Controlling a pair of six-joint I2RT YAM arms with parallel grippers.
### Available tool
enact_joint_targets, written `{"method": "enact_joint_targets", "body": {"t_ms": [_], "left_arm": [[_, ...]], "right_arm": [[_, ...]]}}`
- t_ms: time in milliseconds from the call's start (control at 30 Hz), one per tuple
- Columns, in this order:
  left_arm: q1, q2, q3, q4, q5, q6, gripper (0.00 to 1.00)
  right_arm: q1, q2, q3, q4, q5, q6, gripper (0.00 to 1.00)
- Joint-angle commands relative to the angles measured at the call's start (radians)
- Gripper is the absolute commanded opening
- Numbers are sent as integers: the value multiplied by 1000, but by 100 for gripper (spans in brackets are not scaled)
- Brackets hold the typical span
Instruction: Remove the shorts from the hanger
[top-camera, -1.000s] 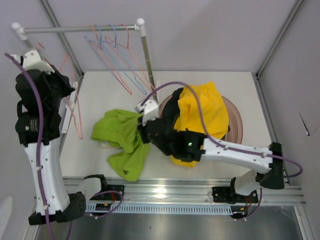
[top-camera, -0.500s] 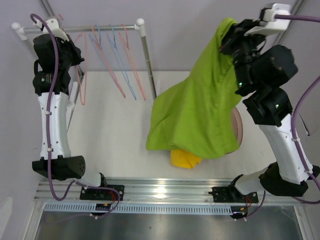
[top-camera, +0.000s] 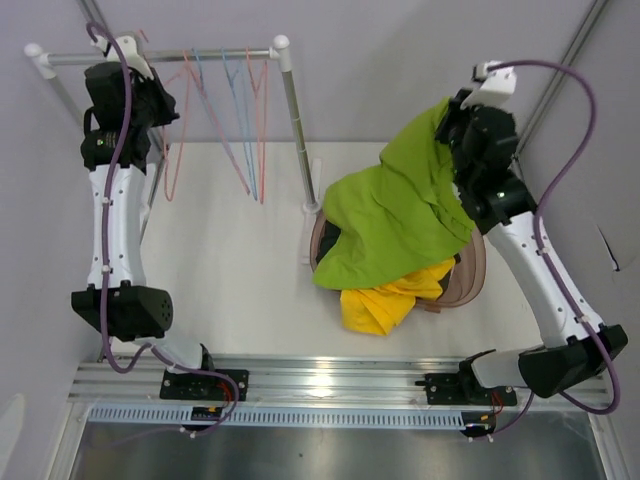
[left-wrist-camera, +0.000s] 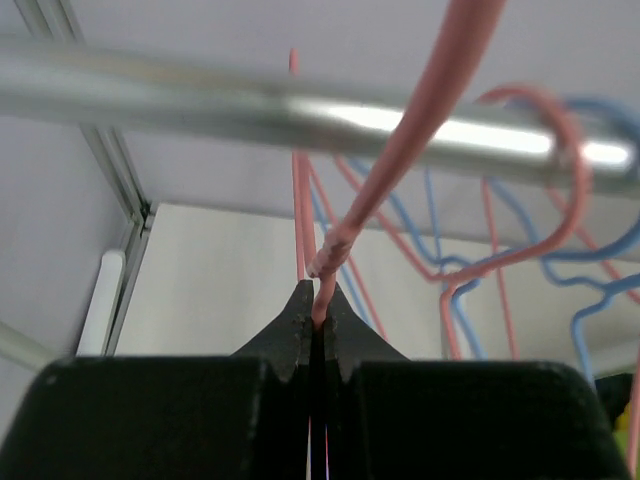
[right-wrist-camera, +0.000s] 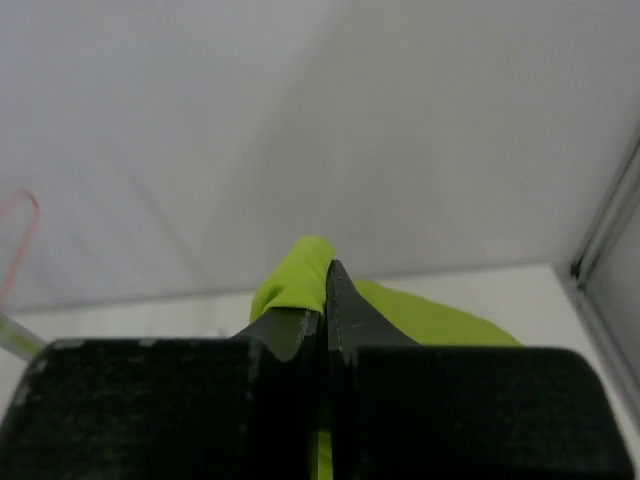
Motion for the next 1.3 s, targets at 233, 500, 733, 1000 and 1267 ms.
{"method": "enact_joint_targets", "body": {"t_ms": [233,500,733,1000,1267], "left_arm": [[7,-117,-329,134,11,-12,0],[7,-89,-246,98,14,-39,48],[7,-124,-222,75,-1,-53,99],[7,-228,-203,45,-20,-85,99],[2,-325,-236,-22,-37,-108,99]], "right_arm": [[-4,-116,-521,113,-151,328,0],[82,-239,-724,119,-98,376,0],[95,-326,-735,47,-64,350,0],[115,-411,-701,-31,-52,351,0],[230,-431,-876,-66,-49,466,88]]}}
